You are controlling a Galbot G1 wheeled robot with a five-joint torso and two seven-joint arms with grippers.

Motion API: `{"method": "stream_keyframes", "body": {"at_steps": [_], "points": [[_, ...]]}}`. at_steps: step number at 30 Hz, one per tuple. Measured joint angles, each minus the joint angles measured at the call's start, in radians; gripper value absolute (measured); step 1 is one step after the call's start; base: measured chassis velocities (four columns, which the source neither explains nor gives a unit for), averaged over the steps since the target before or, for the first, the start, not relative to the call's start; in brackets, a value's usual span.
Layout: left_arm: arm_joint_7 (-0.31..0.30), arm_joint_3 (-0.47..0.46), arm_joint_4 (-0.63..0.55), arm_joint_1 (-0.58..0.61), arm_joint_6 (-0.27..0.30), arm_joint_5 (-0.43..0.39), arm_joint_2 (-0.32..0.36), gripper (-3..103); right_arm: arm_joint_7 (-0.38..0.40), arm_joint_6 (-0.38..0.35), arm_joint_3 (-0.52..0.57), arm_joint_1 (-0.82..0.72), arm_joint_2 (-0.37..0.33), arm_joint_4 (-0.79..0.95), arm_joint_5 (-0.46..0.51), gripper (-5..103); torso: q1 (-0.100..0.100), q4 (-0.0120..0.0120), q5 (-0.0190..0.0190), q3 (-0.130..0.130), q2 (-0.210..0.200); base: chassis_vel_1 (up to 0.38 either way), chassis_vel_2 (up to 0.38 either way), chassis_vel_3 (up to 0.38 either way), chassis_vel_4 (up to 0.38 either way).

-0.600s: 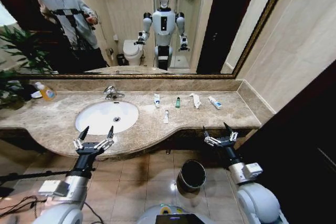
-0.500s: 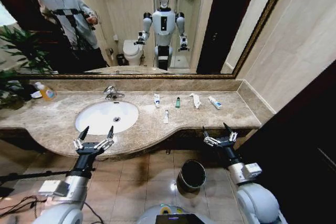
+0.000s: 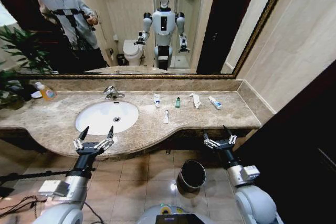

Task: Pick up the trash from the sink and place it in the trash bin.

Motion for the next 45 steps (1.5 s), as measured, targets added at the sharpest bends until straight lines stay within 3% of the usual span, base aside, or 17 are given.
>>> {"method": "stream_keyframes", "body": {"at_steps": [11,16,23,30,45], "points": [[0.0,0.0,0.0,0.0,0.0,0.0,0.0,100,0.002,-0.04,-0.001,0.114,-0.068,-0.084,0.046,100,0.0,-0.0001,0.0,0.0,0.0,0.0,0.0,0.0,0.0],[0.0,0.0,0.0,0.0,0.0,0.0,0.0,100,0.008,-0.093,-0.013,0.259,-0.134,-0.198,0.108,100,0.0,-0.0001,0.0003,0.0,0.0,0.0,0.0,0.0,0.0],[0.0,0.0,0.0,0.0,0.0,0.0,0.0,100,-0.005,-0.119,-0.07,0.592,-0.214,-0.543,0.154,100,0.0,0.0002,0.0003,0.0,0.0,0.0,0.0,0.0,0.0],[0.0,0.0,0.0,0.0,0.0,0.0,0.0,100,-0.052,-0.083,-0.135,0.769,-0.241,-0.794,0.15,100,0.0,0.0001,0.0002,0.0,0.0,0.0,0.0,0.0,0.0],[0.0,0.0,0.0,0.0,0.0,0.0,0.0,100,-0.076,-0.071,-0.161,0.952,-0.244,-1.025,0.162,100,0.0,0.0,0.0001,0.0,0.0,0.0,0.0,0.0,0.0]]}}
